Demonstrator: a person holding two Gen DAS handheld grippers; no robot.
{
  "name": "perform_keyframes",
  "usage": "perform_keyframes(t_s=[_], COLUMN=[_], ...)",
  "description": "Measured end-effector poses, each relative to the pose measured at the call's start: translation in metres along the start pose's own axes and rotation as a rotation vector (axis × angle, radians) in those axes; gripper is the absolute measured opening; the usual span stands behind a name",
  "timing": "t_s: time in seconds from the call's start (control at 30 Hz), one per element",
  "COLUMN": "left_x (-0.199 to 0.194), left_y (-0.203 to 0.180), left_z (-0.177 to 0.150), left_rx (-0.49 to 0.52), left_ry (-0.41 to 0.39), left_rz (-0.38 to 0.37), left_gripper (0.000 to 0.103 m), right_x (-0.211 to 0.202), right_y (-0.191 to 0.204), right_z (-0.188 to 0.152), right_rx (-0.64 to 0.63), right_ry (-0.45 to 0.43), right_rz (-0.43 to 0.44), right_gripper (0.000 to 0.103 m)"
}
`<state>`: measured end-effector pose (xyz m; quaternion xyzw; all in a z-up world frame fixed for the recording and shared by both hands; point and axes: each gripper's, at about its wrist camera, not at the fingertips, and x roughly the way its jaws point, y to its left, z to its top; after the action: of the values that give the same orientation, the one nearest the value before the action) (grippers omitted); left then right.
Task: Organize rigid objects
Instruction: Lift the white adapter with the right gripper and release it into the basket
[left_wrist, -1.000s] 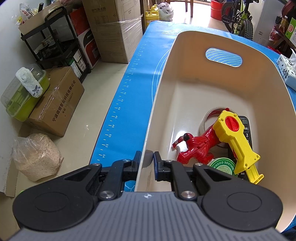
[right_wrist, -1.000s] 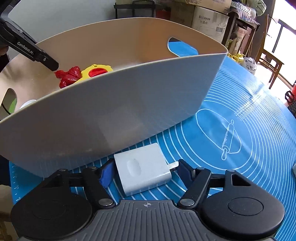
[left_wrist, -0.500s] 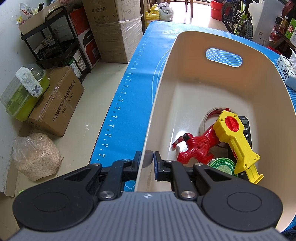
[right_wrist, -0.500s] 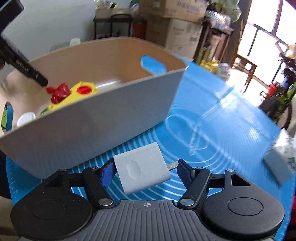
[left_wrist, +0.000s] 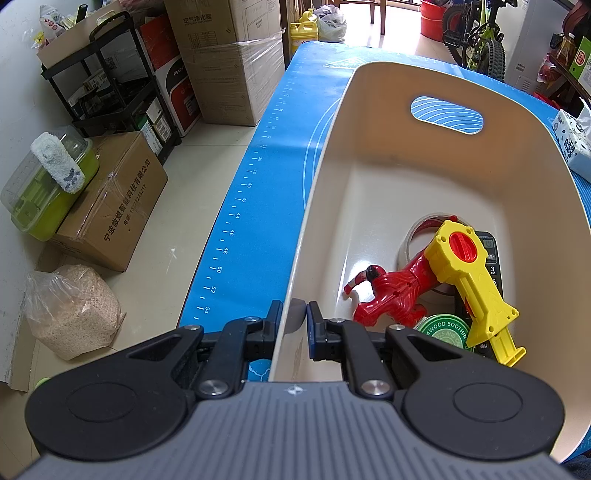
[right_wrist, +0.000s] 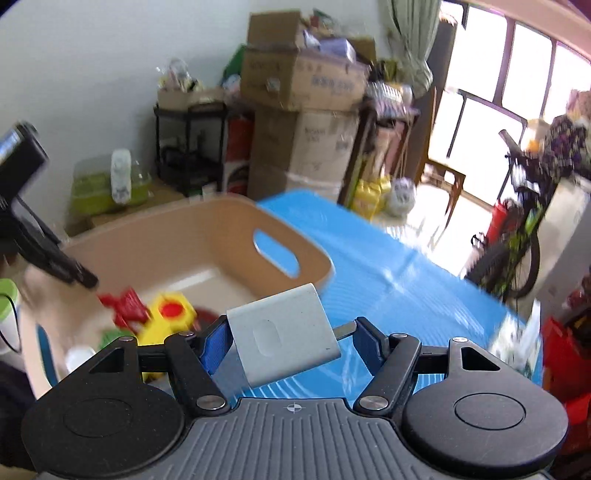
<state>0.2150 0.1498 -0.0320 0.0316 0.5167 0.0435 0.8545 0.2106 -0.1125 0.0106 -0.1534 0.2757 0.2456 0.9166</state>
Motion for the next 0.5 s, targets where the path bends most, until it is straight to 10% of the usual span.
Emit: perform_keyframes(t_s=[0.5], left_x=[0.0], left_y=[-0.001], left_z=[0.0], left_rx=[-0.001], left_ry=[-0.003], left_rz=[-0.008], left_gripper=[0.015], right_x=[0.051], right_y=[0.08], right_z=[0.042], right_rx=[-0.002], right_ry=[0.046], right_rz=[0.049], right_gripper=[0.073])
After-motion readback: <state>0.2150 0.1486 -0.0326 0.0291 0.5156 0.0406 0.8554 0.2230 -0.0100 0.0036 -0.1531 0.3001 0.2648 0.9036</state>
